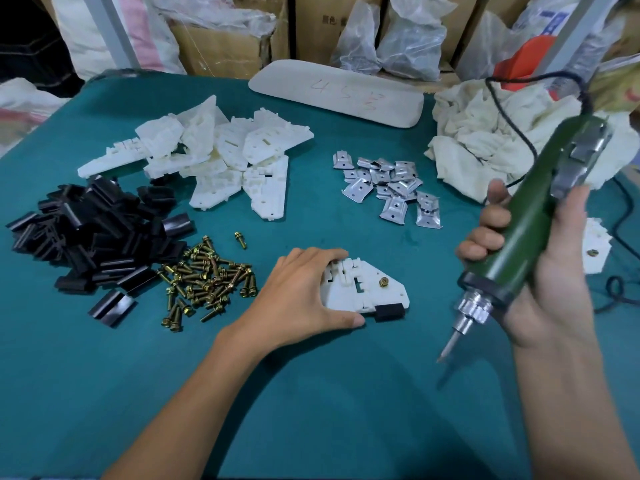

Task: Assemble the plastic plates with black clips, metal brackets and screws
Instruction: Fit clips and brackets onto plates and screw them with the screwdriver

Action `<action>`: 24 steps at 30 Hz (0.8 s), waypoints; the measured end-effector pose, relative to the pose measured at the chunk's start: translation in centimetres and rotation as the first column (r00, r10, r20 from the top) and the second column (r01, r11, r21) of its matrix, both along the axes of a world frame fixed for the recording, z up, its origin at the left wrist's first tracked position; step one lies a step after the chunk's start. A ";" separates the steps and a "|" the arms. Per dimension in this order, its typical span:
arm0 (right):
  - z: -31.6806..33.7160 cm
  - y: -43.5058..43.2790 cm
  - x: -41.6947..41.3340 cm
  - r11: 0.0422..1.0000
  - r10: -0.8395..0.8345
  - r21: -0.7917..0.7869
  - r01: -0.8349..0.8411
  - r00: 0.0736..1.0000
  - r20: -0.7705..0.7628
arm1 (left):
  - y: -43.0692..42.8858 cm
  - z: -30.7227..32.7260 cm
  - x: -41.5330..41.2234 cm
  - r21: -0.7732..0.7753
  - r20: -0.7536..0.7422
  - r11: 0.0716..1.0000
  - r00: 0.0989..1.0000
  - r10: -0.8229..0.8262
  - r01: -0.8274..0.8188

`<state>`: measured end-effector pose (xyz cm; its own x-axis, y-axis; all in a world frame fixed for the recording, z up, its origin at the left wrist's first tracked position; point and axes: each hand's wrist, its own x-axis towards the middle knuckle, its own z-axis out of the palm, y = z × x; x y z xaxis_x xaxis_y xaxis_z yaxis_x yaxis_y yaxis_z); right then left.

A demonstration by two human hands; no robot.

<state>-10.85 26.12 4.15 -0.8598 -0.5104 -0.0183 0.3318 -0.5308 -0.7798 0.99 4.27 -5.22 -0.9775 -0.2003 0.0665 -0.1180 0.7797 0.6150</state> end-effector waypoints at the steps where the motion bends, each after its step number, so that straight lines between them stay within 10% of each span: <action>1: 0.2 -0.6 0.0 0.999 -0.038 0.002 0.038 0.999 -0.031 | 0.0 0.1 0.0 0.032 0.005 0.999 1.000 0.002 -0.002; 10: 1.4 -5.1 -0.6 0.926 -0.324 0.092 0.365 0.897 -0.301 | 0.0 0.4 0.1 0.090 0.011 0.996 1.000 -0.002 0.001; 24: -0.4 -7.4 -0.6 0.904 -0.298 0.122 0.411 0.807 -0.510 | 0.0 0.6 0.0 0.075 0.014 0.997 1.000 -0.009 0.008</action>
<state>-11.41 18.69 3.78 -0.9111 -0.1994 0.3607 -0.2813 -0.3386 -0.8979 0.98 4.29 -4.67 -0.9799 -0.1960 0.0376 -0.1207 0.7322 0.6704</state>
